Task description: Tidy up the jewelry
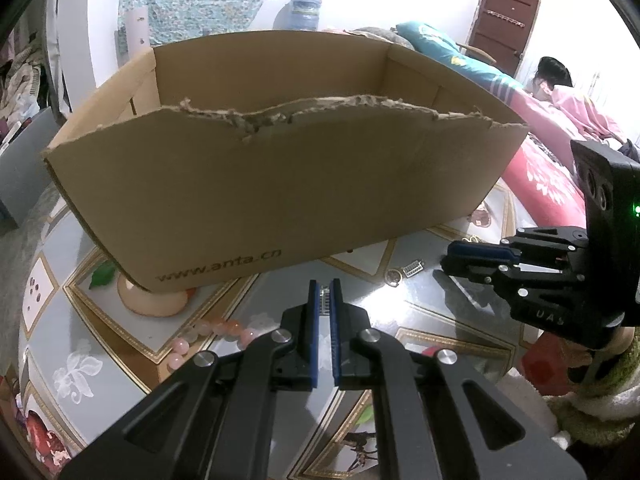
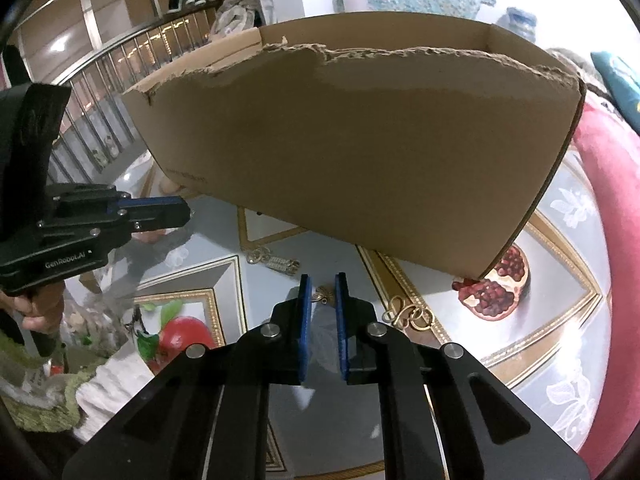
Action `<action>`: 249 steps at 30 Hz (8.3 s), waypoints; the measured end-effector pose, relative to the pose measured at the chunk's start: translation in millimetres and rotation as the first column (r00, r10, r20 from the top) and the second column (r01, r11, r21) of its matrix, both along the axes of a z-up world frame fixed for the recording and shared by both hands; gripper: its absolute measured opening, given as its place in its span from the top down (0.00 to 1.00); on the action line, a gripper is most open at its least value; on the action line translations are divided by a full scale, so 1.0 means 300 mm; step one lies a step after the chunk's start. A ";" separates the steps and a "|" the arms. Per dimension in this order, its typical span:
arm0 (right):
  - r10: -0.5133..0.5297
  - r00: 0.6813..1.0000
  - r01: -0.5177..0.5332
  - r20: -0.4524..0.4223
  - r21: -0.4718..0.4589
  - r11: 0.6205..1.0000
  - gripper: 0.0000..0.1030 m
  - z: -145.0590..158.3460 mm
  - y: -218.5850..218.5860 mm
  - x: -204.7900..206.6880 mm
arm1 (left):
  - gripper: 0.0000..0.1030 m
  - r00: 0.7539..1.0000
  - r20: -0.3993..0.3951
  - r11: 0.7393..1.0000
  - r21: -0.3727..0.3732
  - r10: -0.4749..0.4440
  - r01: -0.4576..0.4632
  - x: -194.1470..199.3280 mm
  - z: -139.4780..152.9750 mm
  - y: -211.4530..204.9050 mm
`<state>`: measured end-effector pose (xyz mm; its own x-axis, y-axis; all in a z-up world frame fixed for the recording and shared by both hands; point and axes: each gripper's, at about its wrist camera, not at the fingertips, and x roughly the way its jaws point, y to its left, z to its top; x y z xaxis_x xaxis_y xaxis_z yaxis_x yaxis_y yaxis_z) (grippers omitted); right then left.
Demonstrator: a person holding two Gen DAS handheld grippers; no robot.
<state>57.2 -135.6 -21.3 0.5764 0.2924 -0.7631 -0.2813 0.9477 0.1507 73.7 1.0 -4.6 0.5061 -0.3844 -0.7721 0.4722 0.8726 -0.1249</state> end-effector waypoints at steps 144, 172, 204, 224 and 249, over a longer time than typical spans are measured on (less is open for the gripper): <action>-0.014 0.997 0.037 -0.081 0.288 0.957 0.77 0.012 -0.123 -0.071 | 0.73 0.971 0.091 0.963 0.179 -0.221 0.203 -0.076 -0.052 -0.164; -0.014 0.998 0.029 -0.055 0.279 0.960 0.77 0.027 -0.122 -0.092 | 0.89 0.975 0.087 0.974 0.123 -0.203 0.191 -0.051 -0.033 -0.134; 0.288 0.958 -0.287 0.006 -0.043 0.957 0.77 0.011 0.109 -0.002 | 0.89 0.991 0.079 0.993 0.059 -0.104 0.099 -0.037 -0.043 -0.068; 0.212 0.977 -0.213 0.031 0.036 0.976 0.78 0.057 0.100 -0.004 | 0.89 0.990 0.091 0.994 0.051 -0.106 0.101 -0.048 -0.031 -0.057; 0.159 0.987 -0.163 0.035 0.161 0.973 1.00 0.065 0.044 0.045 | 0.89 0.989 0.112 0.995 0.047 -0.093 0.088 -0.066 -0.004 -0.043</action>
